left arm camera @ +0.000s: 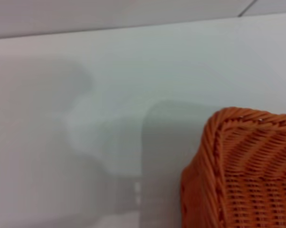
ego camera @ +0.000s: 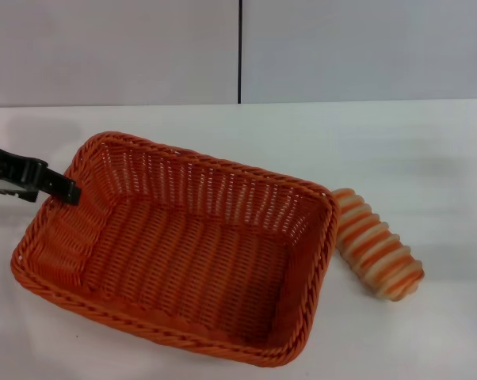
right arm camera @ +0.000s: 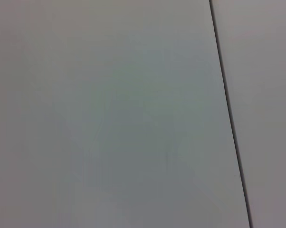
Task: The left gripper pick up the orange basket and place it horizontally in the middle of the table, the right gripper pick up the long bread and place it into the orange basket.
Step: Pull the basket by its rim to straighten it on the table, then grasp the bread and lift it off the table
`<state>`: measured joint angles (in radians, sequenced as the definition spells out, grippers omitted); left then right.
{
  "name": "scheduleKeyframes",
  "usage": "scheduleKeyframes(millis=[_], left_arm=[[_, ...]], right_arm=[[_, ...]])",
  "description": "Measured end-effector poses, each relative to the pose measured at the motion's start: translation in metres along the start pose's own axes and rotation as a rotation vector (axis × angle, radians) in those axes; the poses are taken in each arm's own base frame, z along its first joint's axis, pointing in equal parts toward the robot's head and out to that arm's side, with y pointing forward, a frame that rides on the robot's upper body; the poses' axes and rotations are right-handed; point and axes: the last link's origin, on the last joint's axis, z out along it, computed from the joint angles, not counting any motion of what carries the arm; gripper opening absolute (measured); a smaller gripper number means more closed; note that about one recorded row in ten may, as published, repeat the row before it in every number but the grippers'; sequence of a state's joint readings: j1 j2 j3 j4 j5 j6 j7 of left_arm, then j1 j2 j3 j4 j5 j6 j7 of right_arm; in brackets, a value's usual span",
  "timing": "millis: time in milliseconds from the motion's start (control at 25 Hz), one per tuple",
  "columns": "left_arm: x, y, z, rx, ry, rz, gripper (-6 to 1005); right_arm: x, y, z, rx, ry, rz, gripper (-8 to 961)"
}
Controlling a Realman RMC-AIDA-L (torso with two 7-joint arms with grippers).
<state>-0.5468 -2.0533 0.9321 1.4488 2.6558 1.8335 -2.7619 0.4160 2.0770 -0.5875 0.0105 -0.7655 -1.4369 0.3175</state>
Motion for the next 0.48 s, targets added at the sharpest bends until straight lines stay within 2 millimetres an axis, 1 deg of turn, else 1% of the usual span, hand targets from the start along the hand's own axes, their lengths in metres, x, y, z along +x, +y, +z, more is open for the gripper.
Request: scheduleKeyframes(millis=[200,240,280,400,440,480], left_arm=[[0.002,-0.01,-0.015,-0.004,0.062,0.007,702],[0.002,-0.015,-0.024,-0.026,0.097,0.006,720],[0.002,-0.015,-0.024,-0.026,0.097,0.006,739],[0.001,-0.02,-0.037,-0.087,0.16,0.019,795],[0.0,-0.024,-0.048,-0.136,0.229,0.043,814],[0.0,-0.024,-0.048,-0.136,0.229,0.043,814]], right_arm=[[-0.001,0.0,0.0,0.0,-0.003,-0.001,589],[-0.001,0.0,0.0,0.001,-0.003,-0.001,589],[-0.001,0.0,0.0,0.001,-0.003,-0.001,589],[0.0,-0.001,-0.001,0.003,-0.003,-0.001,589],[0.0,-0.001,-0.001,0.003,-0.003,0.0,589],[-0.001,-0.002,-0.001,0.004,-0.003,0.005,589]])
